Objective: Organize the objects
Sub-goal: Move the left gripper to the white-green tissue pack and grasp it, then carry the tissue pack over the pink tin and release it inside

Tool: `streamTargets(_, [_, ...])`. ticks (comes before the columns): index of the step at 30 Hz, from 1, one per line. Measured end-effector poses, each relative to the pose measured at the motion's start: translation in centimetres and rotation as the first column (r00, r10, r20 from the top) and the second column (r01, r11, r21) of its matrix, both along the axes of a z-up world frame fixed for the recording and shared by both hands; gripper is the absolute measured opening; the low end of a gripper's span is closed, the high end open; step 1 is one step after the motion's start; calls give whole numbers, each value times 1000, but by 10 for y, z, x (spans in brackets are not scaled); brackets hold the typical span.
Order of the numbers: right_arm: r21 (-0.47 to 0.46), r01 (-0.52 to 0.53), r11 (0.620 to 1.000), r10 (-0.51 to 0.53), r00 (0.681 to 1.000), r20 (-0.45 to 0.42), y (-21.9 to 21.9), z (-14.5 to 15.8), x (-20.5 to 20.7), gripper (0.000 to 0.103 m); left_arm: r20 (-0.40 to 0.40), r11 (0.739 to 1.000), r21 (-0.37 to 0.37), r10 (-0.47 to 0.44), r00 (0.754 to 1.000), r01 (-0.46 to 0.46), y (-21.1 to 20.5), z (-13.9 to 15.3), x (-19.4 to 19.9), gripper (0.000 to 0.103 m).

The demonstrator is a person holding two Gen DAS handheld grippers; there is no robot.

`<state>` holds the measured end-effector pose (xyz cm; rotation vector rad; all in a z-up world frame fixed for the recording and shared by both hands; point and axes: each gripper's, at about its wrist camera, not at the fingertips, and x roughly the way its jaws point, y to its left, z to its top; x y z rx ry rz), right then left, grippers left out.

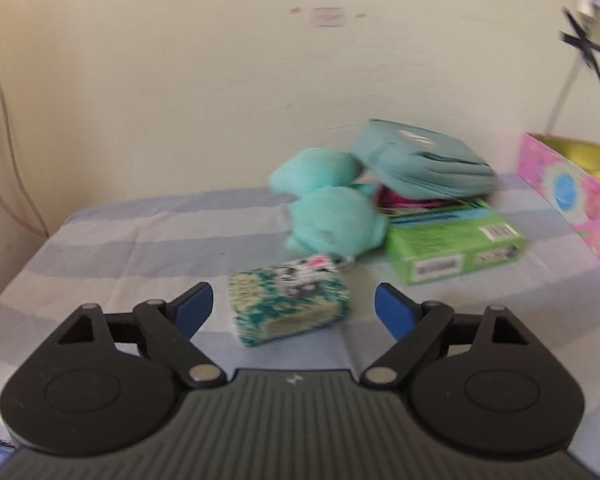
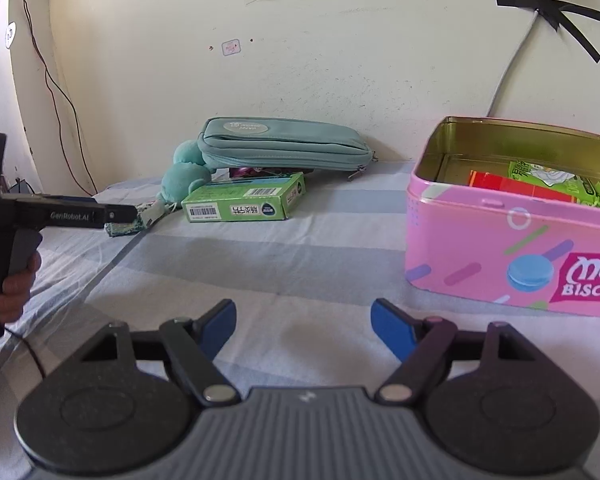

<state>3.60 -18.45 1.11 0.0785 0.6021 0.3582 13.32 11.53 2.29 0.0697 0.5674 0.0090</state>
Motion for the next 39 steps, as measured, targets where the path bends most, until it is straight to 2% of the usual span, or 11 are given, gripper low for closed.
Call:
streamTargets(11, [29,-4,1000,4,1000,-5,-3,1,-1,78,-129,985,-153,53,990,-73,16,-22,45,95])
streamTargets(13, [32,-3,999,4,1000,-3,-3,1,-1,79,-132,979,-192,42,990,-67,13,-25,42,85])
streamTargets(15, [34,-4,999,3,1000,1,-3,1,-2,79,-131,982,-187,-11,991,-14,3,-23,37,52])
streamTargets(18, [36,-4,999,4,1000,8,-4,2,-4,79,-153,984,-178,-46,987,18,-16,-20,28,30])
streamTargets(21, [40,-3,999,2,1000,20,-4,4,-6,79,-149,985,-170,-67,987,41,-36,-18,11,21])
streamTargets(24, [43,-2,999,1,1000,29,-5,5,-8,80,-171,955,-277,-158,973,107,-48,-19,-3,10])
streamTargets(31, [51,10,999,-12,999,45,-8,7,-11,81,-141,929,-214,-334,932,301,-96,-26,-54,14])
streamTargets(32, [53,11,999,-14,999,47,-8,7,-11,81,-141,922,-202,-360,922,329,-101,-26,-62,21])
streamTargets(33, [55,13,998,-16,999,49,-9,7,-12,81,-138,912,-184,-394,908,368,-104,-25,-70,46])
streamTargets(35, [58,18,998,-21,998,58,-10,8,-14,81,-112,896,-151,-435,893,417,-107,-23,-85,70])
streamTargets(39, [37,5,999,-9,996,92,-6,12,-20,81,-68,888,-175,-441,895,425,-86,-12,-98,72])
